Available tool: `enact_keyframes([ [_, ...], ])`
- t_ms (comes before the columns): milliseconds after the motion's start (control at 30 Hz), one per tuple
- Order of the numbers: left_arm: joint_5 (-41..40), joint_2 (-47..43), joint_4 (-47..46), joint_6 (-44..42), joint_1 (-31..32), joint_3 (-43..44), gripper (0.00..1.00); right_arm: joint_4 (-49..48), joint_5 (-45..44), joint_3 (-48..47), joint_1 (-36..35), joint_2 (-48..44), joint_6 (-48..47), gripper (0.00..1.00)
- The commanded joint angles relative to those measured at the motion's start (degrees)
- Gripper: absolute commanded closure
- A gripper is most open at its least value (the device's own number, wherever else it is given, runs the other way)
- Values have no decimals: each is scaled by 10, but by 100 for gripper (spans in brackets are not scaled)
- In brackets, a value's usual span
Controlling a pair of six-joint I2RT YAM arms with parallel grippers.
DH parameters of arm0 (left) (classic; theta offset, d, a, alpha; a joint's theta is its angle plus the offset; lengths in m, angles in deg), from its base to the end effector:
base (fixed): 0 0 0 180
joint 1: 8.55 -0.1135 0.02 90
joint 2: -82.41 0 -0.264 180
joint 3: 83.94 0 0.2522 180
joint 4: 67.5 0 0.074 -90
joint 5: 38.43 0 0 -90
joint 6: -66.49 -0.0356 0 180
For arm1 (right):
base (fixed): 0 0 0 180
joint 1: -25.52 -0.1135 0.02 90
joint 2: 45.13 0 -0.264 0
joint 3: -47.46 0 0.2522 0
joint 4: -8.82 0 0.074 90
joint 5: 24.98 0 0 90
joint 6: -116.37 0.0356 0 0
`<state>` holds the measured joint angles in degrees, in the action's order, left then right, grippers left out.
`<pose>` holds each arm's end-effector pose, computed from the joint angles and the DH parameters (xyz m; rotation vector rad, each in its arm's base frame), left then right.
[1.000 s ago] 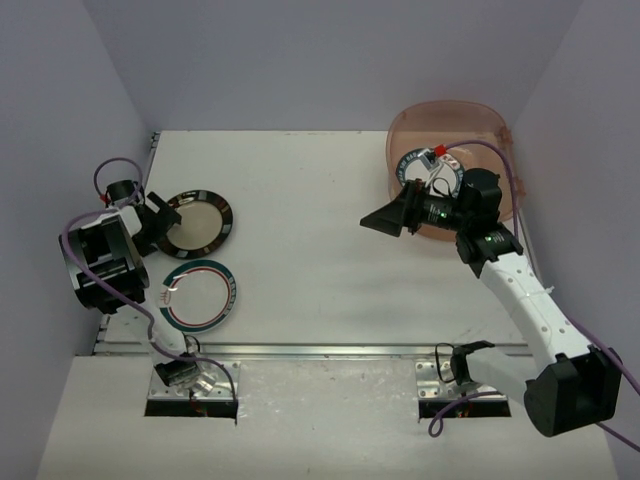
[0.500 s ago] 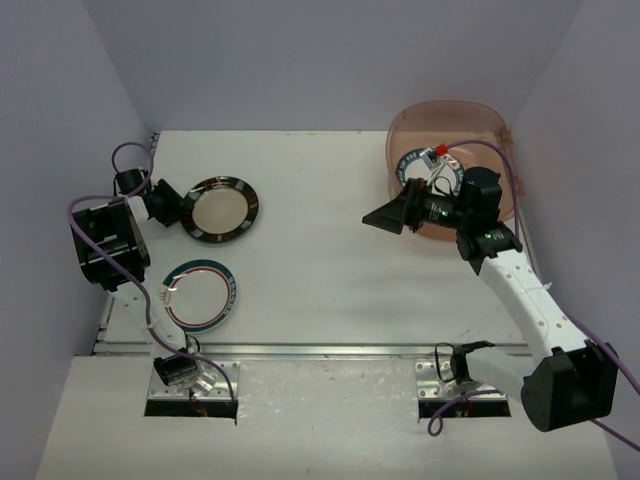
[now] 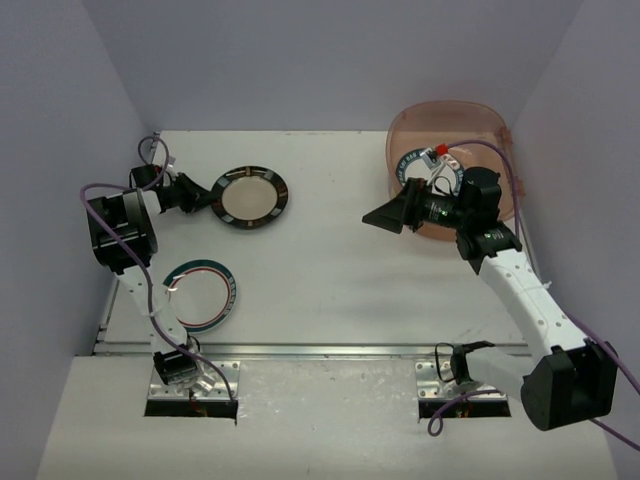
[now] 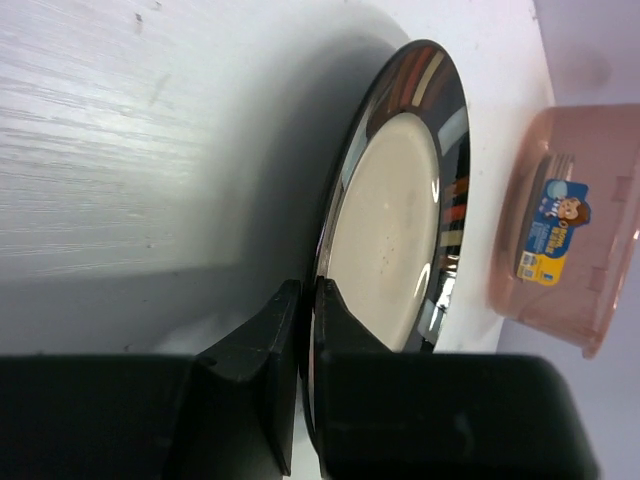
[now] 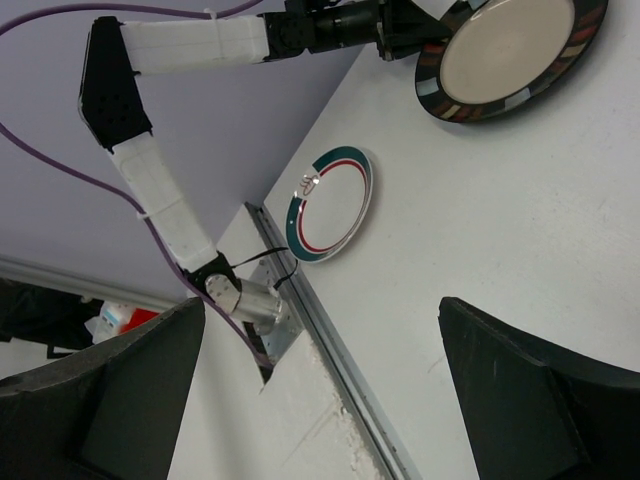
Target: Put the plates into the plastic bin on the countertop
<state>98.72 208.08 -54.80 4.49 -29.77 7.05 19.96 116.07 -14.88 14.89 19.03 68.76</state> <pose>0.4269 0.1378 0.1122 -0.5900 2.2099 -1.0342 0.2415 0.0735 0.3215 -0.1680 1.9470 1.4296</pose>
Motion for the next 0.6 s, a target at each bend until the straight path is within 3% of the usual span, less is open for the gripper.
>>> enact_keyframes([
  [0,58,-24,-78,33,15,-15,100,-28,0,-4,1,18,-12,1],
  [300,94,-112,-157,100,43,-59,100,-29,-10,-42,1,88,-18,1],
  [567,81,-251,-223,169,97,-166,100,5,3,-145,1,194,-40,2],
])
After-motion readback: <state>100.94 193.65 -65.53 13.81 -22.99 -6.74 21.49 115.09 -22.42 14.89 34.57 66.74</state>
